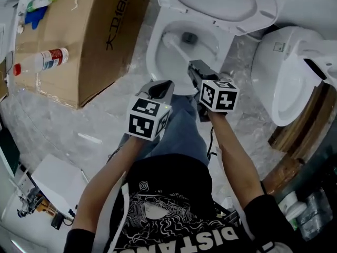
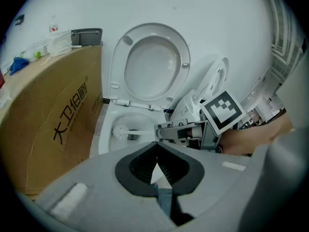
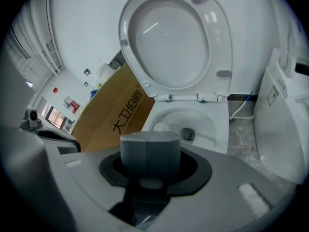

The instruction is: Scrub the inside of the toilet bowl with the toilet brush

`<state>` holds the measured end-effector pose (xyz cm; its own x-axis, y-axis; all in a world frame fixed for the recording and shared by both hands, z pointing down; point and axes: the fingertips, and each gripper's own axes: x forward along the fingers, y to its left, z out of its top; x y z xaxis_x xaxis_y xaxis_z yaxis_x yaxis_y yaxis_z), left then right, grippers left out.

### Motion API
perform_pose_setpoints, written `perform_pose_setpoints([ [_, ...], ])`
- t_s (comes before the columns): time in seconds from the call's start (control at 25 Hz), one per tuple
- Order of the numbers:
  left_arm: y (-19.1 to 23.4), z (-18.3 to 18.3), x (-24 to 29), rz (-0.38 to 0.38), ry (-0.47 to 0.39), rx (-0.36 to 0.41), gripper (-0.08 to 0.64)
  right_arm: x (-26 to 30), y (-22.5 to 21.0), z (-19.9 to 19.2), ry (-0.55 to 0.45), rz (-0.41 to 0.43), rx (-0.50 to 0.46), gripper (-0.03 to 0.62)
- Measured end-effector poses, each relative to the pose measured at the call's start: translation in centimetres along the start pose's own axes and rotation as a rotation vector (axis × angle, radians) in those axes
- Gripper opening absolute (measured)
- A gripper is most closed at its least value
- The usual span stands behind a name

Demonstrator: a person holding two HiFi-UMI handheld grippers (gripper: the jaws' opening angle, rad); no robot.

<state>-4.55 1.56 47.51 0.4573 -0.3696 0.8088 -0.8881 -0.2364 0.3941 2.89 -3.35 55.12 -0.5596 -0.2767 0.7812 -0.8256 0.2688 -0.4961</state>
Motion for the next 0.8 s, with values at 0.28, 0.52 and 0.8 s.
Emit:
perform_pose_setpoints([
  [0.28,-0.5,0.7,0.3,0.043,-0.017,-0.04,-0.002,0.4,-2.7,3.1,-0.013,-0.006,-0.023,0.164],
  [0.52,-1.3,1.0,0.7,0.027,-0.003,-0.021,-0.002,-0.9,-5.7,4.5,-0.062,-0.049,0.028,0.164],
  [0.8,-2.2,1.2,1.2,-0.013,0.021,0.042,-0.002,-3.0,-7.9,3.0,-0.106,-0.111,0.111,0.163],
])
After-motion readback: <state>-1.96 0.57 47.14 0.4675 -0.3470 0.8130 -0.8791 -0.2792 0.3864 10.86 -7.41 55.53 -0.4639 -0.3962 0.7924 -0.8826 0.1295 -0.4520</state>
